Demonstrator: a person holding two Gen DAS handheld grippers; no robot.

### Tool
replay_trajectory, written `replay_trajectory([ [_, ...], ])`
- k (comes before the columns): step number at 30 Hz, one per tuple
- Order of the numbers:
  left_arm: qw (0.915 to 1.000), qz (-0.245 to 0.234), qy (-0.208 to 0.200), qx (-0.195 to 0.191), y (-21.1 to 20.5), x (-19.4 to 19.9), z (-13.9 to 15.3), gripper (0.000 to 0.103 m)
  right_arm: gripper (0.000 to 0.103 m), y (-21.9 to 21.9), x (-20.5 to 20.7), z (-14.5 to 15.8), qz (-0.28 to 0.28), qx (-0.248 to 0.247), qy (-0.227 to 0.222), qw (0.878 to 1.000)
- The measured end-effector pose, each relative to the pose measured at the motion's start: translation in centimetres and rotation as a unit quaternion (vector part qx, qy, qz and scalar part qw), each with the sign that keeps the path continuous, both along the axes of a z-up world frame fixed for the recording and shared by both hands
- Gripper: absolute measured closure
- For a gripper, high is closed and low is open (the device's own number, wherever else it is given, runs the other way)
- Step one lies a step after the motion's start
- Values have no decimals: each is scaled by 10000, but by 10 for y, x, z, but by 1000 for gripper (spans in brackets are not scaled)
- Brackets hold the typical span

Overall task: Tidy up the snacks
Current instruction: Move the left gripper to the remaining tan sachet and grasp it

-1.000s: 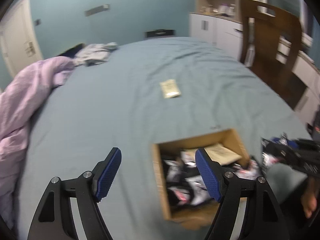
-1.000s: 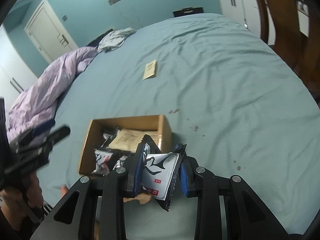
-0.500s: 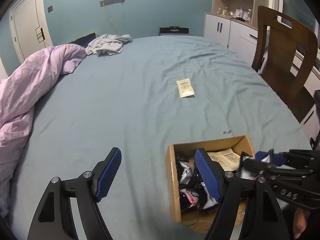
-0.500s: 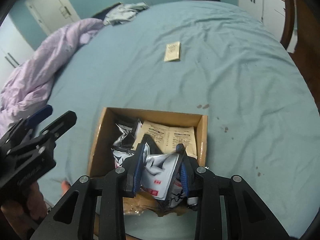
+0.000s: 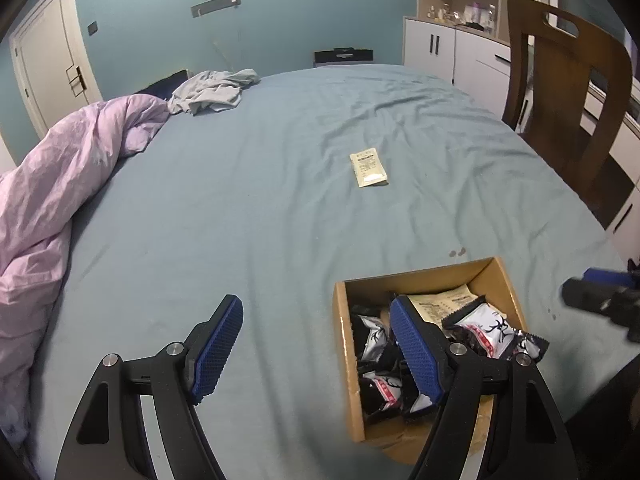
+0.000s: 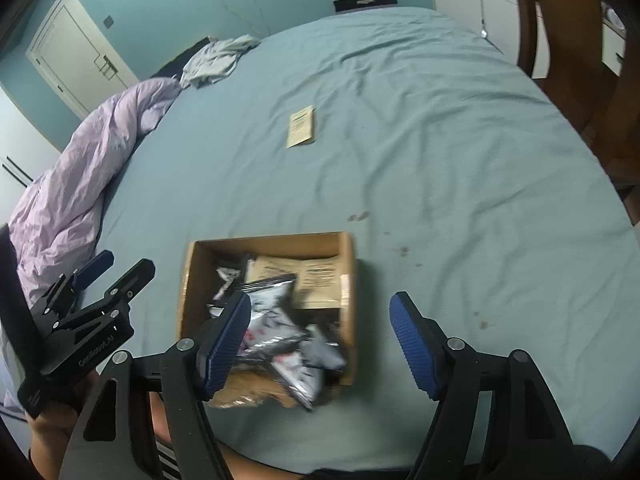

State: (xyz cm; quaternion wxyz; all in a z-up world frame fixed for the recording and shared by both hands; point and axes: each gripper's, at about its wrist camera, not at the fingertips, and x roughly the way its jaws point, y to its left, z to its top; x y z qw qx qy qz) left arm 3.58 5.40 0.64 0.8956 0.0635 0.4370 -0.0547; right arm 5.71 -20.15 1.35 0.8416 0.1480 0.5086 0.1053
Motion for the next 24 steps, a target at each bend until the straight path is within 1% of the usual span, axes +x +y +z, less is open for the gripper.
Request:
replay_trajectory([
  [3, 9999, -61, -106, 71, -4, -3, 2, 26, 28, -18, -9, -6, -47, 30, -127, 9999],
  [5, 9997, -117, -155, 120, -9, -2, 2, 25, 27, -28, -15, -18, -106, -10, -103, 9999],
  [7, 9993, -225, -47, 293, -18, 2, -4, 25, 27, -34, -22, -34, -176, 50, -63, 9998],
  [9, 9986, -337, 78, 411, -24, 6, -9, 25, 27, -42, -22, -44, -444, 272, 309, 9982],
  [10, 9983, -356, 88, 451, -27, 7, -9, 25, 27, -45, -19, -44, -431, 515, 335, 9972],
  [11, 9981, -379, 90, 482, -29, 9, -9, 25, 27, -48, -19, -43, -433, 681, 264, 9964],
  [12, 9980, -405, 85, 486, -30, 12, -8, 24, 27, -50, -17, -41, -488, 691, 232, 9961],
  [14, 9977, -455, 183, 476, -35, 24, -7, 22, 27, -51, -13, -40, -542, 476, 146, 9973],
  [16, 9970, -489, 309, 515, -41, 39, -7, 22, 27, -49, -9, -42, -550, 82, 136, 9984],
  [17, 9966, -515, 356, 539, -44, 48, -6, 22, 27, -48, -8, -42, -525, 0, 139, 9985],
  [19, 9959, -555, 415, 574, -54, 66, -4, 20, 27, -44, -6, -45, -423, 101, 166, 9989],
  [21, 9953, -613, 475, 574, -64, 87, -1, 13, 27, -43, -4, -48, -339, 382, 237, 9984],
  [22, 9954, -609, 503, 544, -69, 97, -1, 11, 27, -43, -3, -50, -299, 515, 302, 9978],
  [24, 9958, -493, 656, 396, -75, 121, -5, 3, 27, -47, -1, -50, -271, 652, 364, 9968],
])
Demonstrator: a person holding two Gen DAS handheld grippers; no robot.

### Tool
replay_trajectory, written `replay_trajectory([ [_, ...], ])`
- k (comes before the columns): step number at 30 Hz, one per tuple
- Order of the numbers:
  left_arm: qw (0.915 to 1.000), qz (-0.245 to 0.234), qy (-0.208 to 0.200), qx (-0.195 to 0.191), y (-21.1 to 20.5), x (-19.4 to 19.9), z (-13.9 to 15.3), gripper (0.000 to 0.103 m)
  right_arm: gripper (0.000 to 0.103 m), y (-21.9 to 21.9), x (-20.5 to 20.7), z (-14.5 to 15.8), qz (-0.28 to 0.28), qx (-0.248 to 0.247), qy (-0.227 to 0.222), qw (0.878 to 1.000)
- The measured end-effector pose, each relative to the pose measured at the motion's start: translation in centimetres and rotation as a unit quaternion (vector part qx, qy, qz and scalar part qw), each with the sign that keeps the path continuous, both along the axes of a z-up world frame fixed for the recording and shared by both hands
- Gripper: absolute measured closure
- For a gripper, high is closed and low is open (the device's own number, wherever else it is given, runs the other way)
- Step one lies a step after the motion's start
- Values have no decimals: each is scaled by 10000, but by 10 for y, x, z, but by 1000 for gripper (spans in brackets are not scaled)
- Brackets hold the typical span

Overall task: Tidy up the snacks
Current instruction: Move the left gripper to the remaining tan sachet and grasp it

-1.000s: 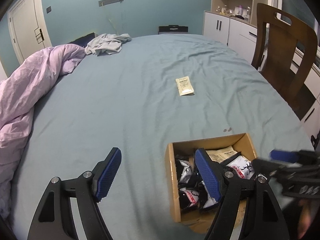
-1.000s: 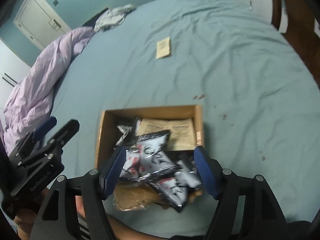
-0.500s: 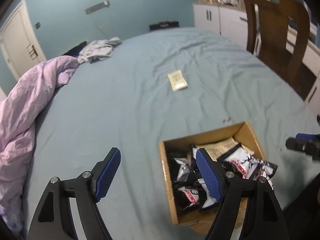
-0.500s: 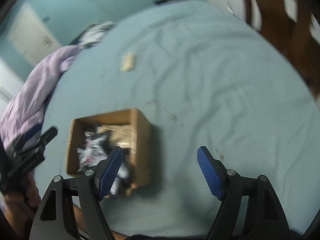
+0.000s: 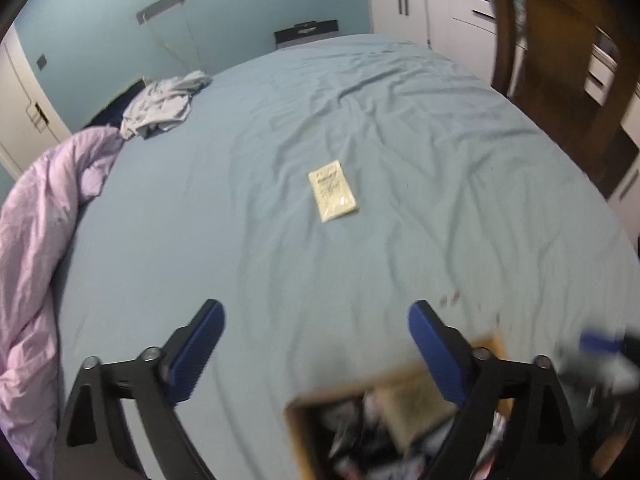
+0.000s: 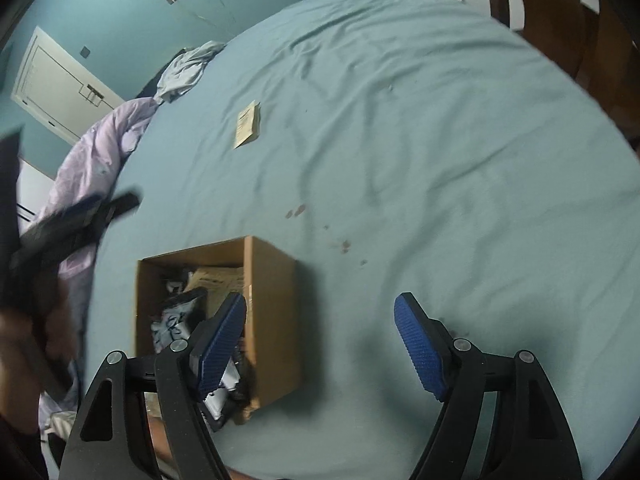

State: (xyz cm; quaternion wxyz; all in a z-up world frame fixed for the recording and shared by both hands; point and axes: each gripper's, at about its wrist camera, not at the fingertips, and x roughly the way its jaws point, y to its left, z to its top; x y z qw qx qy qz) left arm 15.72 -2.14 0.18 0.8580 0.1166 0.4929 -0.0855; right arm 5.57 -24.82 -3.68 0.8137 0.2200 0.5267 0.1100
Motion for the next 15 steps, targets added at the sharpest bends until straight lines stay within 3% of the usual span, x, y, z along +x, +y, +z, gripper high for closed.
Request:
replay_trajectory([
  [4, 9978, 292, 578, -154, -13, 48, -22, 3, 27, 1, 2, 2, 12, -87, -91, 9999],
  [6, 9954, 392, 852, -188, -19, 70, -35, 3, 27, -1, 0, 1, 41, 127, -99, 9999],
  [15, 9913, 732, 1089, -29, -42, 144, -78, 3, 27, -26, 17, -29, 55, 982, 336, 9946],
])
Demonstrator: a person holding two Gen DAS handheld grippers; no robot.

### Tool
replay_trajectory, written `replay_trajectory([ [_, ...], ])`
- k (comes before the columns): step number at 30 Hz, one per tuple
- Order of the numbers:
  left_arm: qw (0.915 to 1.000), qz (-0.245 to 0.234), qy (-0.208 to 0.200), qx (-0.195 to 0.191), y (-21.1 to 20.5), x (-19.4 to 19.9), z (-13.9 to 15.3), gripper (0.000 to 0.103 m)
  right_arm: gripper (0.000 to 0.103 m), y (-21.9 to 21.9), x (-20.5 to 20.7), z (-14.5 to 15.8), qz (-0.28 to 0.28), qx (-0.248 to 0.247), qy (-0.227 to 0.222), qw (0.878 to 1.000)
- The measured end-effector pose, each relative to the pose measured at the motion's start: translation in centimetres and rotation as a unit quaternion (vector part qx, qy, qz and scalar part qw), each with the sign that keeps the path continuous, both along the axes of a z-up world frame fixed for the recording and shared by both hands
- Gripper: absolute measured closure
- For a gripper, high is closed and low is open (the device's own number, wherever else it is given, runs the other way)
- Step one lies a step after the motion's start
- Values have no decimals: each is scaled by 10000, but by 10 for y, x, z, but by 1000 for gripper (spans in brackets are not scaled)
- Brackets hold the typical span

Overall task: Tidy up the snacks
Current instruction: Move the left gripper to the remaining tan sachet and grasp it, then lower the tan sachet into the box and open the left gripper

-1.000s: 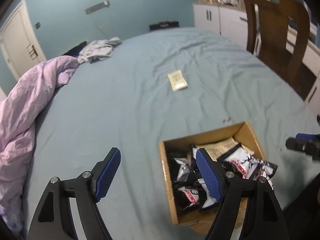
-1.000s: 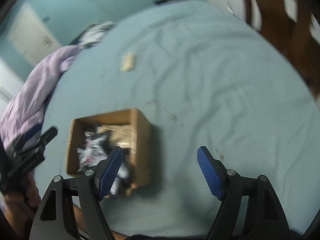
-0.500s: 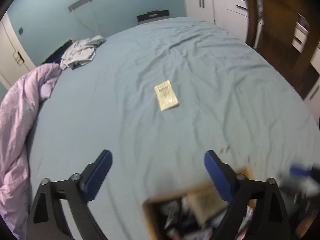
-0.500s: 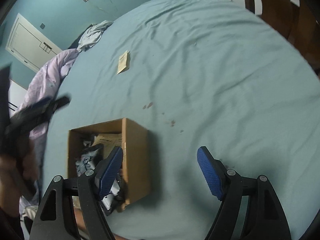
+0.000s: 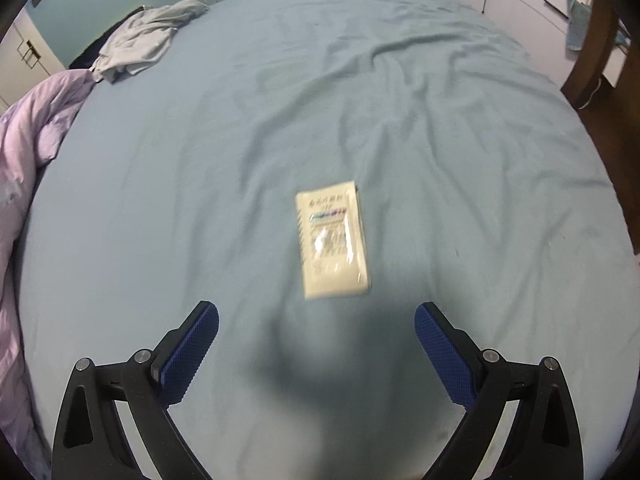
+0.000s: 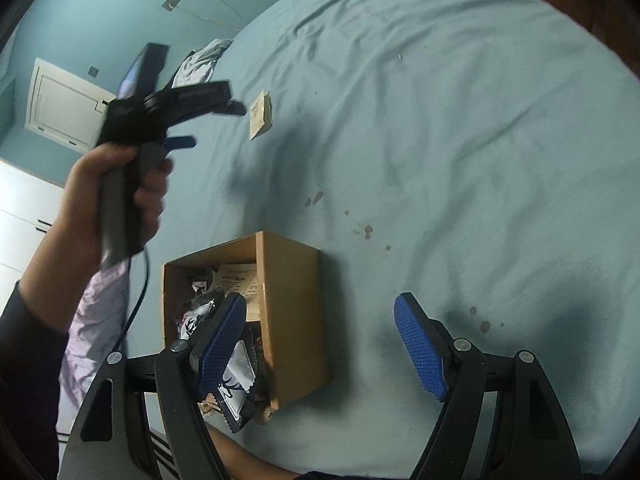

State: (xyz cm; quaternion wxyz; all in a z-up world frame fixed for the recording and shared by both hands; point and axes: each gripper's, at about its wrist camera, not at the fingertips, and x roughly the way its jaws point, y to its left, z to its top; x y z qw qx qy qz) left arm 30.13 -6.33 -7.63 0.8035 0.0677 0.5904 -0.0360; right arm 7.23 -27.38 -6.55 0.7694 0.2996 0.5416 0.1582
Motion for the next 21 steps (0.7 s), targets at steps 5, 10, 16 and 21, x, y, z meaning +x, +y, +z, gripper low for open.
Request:
replay_trajectory([
  [5, 9997, 10, 226, 106, -16, 34, -30, 3, 27, -12, 8, -11, -43, 369, 170, 9992],
  [10, 9990, 51, 427, -72, -11, 51, -60, 0, 27, -19, 11, -16, -3, 805, 168, 9966],
  [16, 9968, 49, 280, -744, 9, 43, -48, 54, 27, -11, 14, -16, 182, 590, -35, 9981],
  [21, 9922, 285, 673, -1010, 35, 26, -37, 73, 27, -7, 12, -16, 216, 715, -49, 9972],
])
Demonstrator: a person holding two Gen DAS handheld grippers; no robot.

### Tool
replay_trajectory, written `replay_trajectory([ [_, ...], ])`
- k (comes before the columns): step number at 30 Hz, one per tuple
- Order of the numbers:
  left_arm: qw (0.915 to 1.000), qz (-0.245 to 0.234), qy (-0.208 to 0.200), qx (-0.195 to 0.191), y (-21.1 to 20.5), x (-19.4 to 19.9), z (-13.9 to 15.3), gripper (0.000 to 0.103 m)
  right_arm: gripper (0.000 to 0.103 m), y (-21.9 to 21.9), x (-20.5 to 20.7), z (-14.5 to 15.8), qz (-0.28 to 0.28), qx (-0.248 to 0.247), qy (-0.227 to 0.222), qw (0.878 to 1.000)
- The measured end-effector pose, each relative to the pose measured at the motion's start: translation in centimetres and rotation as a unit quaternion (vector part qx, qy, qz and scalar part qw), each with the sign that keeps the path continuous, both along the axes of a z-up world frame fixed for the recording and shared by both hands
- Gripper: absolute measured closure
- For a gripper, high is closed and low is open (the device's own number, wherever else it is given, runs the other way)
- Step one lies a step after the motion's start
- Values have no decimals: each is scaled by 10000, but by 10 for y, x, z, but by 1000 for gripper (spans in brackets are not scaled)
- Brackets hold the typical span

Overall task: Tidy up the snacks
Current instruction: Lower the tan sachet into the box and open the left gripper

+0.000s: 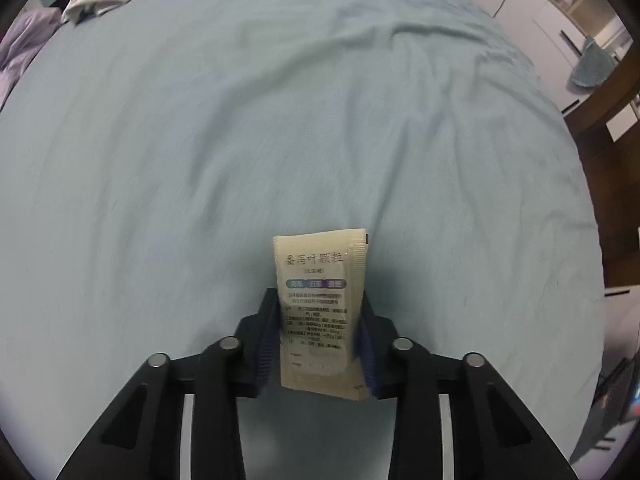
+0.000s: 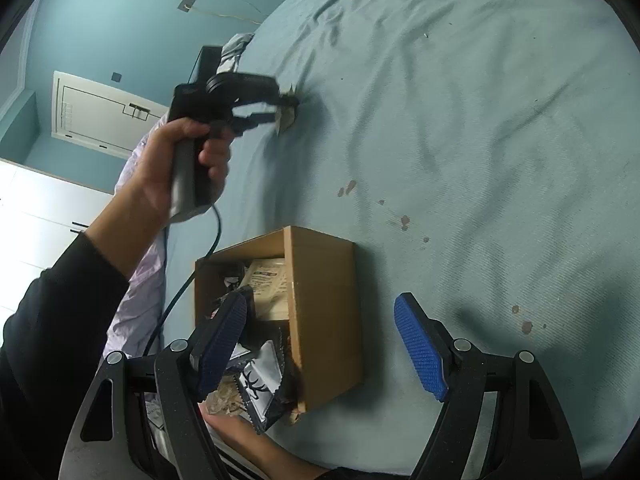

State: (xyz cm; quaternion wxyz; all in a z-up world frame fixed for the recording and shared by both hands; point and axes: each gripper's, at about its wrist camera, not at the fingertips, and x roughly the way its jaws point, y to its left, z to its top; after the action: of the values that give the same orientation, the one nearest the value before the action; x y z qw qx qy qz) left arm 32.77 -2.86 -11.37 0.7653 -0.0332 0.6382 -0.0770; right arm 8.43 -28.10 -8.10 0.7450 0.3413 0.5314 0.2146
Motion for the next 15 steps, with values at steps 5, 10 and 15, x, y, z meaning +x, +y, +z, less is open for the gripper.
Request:
replay_trajectory([
  [5, 9991, -247, -187, 284, 7, -47, 31, 73, 27, 1, -6, 10, -68, -281, -226, 9993],
  [10, 9983, -188, -546, 3, 27, -105, 91, 73, 27, 6, -13, 21, -76, -498, -396, 9979],
  [15, 9898, -510, -1261, 429, 48, -178, 160, 73, 27, 19, -27, 40, -118, -873, -665, 9939],
])
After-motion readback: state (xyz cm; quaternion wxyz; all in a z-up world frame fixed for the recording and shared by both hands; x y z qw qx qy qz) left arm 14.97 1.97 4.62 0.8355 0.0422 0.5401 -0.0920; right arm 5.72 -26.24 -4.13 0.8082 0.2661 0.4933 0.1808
